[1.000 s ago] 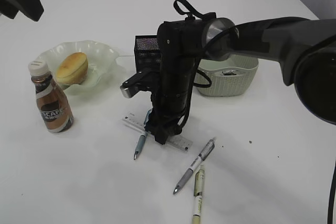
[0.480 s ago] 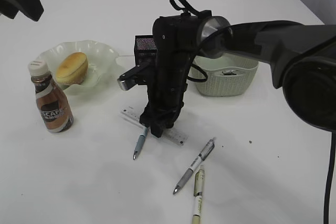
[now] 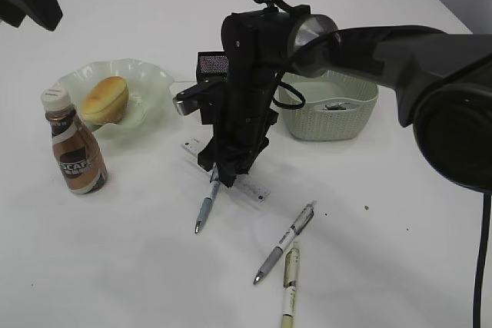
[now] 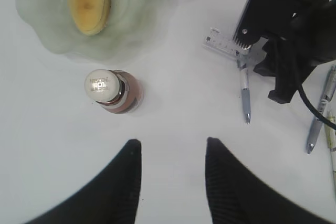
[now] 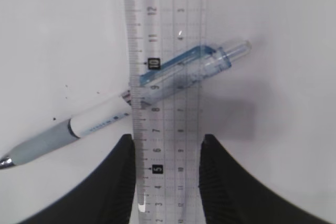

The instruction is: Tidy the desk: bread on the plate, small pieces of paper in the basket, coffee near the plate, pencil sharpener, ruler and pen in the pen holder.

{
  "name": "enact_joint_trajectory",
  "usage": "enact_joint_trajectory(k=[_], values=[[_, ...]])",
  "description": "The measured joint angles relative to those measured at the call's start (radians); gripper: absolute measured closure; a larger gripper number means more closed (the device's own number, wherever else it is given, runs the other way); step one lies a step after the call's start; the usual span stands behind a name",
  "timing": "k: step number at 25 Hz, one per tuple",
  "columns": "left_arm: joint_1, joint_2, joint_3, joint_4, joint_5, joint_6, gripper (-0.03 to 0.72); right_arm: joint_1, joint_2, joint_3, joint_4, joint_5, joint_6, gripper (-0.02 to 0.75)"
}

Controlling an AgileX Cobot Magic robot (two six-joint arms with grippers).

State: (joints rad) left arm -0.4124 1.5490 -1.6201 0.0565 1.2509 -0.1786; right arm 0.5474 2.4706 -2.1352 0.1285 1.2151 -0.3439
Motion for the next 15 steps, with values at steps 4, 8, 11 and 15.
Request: enact_joint_trajectory(k=[4,8,11,15], values=[[0.000,0.000,0.000,0.002,0.000,0.000,0.384,0.000,-0.031,0.000,-0.002,0.002,0.055,0.470],[0.000,0.000,0.000,0.002,0.000,0.000,0.384,0.000,-0.080,0.000,-0.002,0.004,0.128,0.470],[0.000,0.000,0.000,0.002,0.000,0.000,0.384,0.000,-0.121,0.000,-0.002,0.006,0.167,0.471],[0.000,0.000,0.000,0.002,0.000,0.000,0.384,0.000,-0.188,0.000,-0.004,0.008,0.195,0.470]])
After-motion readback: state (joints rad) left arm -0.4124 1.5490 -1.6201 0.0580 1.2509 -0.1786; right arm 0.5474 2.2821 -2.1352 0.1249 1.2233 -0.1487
